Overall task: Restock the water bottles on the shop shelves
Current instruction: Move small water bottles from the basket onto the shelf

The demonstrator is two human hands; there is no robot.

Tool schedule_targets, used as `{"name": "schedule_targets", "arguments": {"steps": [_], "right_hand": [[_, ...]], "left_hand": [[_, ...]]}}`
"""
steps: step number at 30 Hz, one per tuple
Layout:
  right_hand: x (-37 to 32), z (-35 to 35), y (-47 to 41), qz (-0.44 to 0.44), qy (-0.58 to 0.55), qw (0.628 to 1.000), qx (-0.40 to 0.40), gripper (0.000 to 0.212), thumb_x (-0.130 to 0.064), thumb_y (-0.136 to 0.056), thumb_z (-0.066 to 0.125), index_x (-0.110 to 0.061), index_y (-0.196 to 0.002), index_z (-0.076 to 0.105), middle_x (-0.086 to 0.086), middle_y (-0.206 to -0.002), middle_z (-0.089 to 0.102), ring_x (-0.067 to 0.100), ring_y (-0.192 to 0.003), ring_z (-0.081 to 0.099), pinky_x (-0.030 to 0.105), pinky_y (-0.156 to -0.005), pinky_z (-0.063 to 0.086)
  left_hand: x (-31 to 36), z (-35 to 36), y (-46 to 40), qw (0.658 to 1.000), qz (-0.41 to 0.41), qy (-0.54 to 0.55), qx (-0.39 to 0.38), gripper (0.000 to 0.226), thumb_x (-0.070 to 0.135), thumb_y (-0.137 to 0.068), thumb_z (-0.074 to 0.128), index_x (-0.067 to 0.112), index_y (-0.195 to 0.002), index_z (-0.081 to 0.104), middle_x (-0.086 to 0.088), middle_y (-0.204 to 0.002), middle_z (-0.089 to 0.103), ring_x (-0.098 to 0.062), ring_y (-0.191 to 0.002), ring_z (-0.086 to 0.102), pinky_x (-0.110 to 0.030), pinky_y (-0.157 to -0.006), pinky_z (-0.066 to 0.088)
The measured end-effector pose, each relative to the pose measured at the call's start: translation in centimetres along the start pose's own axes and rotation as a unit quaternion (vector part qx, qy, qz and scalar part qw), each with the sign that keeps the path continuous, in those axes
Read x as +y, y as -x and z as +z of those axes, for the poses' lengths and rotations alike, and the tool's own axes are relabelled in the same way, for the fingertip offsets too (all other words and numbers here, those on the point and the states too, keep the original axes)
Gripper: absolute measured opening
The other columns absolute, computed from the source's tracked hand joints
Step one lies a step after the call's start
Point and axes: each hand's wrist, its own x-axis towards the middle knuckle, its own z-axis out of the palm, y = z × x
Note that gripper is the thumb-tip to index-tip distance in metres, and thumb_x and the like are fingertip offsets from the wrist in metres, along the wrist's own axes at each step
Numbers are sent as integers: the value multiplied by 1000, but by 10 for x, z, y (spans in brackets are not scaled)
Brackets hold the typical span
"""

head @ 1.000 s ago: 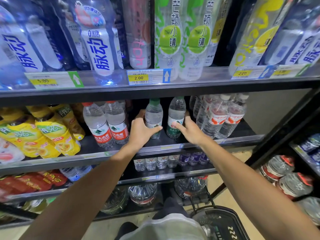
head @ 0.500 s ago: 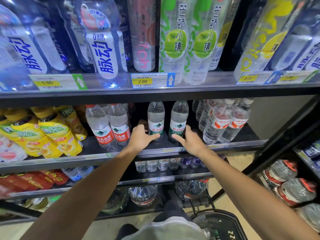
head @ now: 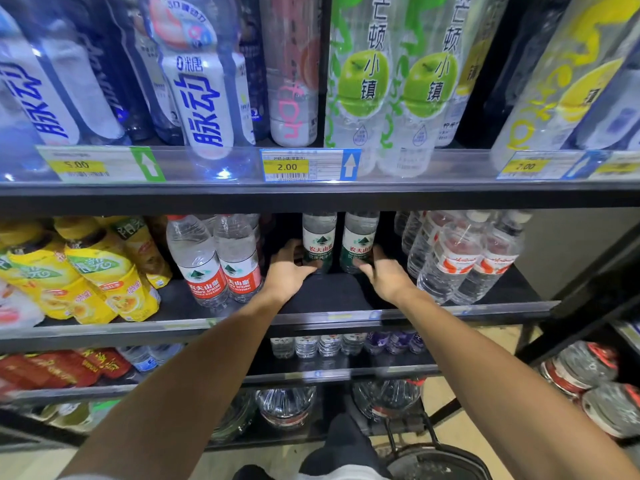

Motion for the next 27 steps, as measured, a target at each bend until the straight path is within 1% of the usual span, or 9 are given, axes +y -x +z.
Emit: {"name": "schedule_targets", "arguments": {"steps": [5,9,14,17,19,22,24,26,27], "right_hand": [[4,7,-23,-10,-15,999,33,60,-52,-103,48,-10,-146,38,24,-141,55,43,-120,58,49,-97,49],[5,12,-40,-25,-12,998,52,64,-54,-104,44,-7,-146,39,23,-141,56,44,-121,57,49,-99,48],[4,18,-55,-42,42,995,83,59,-52,-105,41,-7,-143,43,21,-140,57,43,-124,55,47,-98,45],[4,19,-59,-33,62,994,83,60,-54,-106,37,-12,-148,39,18,-142,56,40,-128,52,45,-100,40],[5,18,-56,-31,72,995,67,64,-57,-105,34,-16,-155,31,17,-147,53,39,-132,50,45,-104,37],[5,12,-38,-2,54,998,18,78,-65,-101,36,-22,-163,13,13,-163,35,37,-144,40,44,-115,36],[1,4,-23,31,74,996,-32,85,-71,-99,33,-25,-164,3,11,-167,26,35,-148,35,43,-117,35],[-6,-5,-7,44,86,994,-58,86,-70,-100,34,-24,-164,1,15,-165,32,37,-145,40,43,-115,38],[-11,-10,3,41,90,993,-58,85,-68,-100,36,-22,-164,3,18,-162,36,38,-143,42,44,-114,39]], "left_hand": [[-8,11,-21,1000,8,10,11,50,4,-85,79,-4,-129,58,-20,-126,69,-32,-115,67,-43,-100,53],[-10,18,-37,999,29,-38,22,49,17,-88,78,-1,-129,59,-17,-126,70,-31,-115,67,-36,-94,52],[-12,21,-52,994,58,-85,24,49,25,-89,76,1,-129,61,-18,-122,71,-34,-113,67,-40,-92,53],[-11,23,-55,992,54,-107,27,49,27,-91,74,3,-130,60,-19,-120,72,-36,-111,67,-36,-87,49],[-7,22,-53,991,41,-124,8,50,28,-92,73,5,-133,56,-17,-125,69,-36,-115,65,-32,-86,46],[3,14,-39,990,4,-133,-50,65,30,-89,75,7,-143,46,-16,-145,55,-33,-133,53,-28,-98,40],[14,5,-21,988,-3,-143,-64,79,31,-88,77,8,-152,35,-15,-155,43,-32,-142,42,-27,-107,33],[21,-5,-1,980,12,-178,-90,81,35,-92,73,9,-156,30,-14,-159,38,-31,-146,37,-31,-116,31],[24,-11,8,971,16,-208,-114,77,39,-94,69,9,-155,32,-15,-156,41,-32,-145,39,-36,-117,33]]}}
